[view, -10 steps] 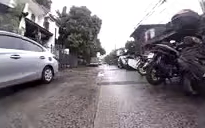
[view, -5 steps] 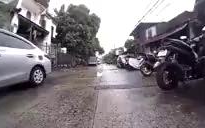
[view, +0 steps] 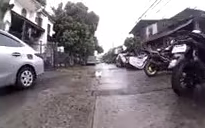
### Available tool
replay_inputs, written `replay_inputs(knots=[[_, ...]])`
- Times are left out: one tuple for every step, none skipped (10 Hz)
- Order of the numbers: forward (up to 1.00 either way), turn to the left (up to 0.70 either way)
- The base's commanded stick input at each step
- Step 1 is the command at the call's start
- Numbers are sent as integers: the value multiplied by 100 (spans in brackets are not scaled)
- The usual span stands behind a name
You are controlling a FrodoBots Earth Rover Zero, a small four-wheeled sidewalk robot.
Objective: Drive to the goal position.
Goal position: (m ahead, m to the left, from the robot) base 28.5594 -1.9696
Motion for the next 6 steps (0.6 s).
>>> replay_inputs(knots=[[100, 0], [100, 0], [100, 0], [100, 0], [100, 0], [100, 0]])
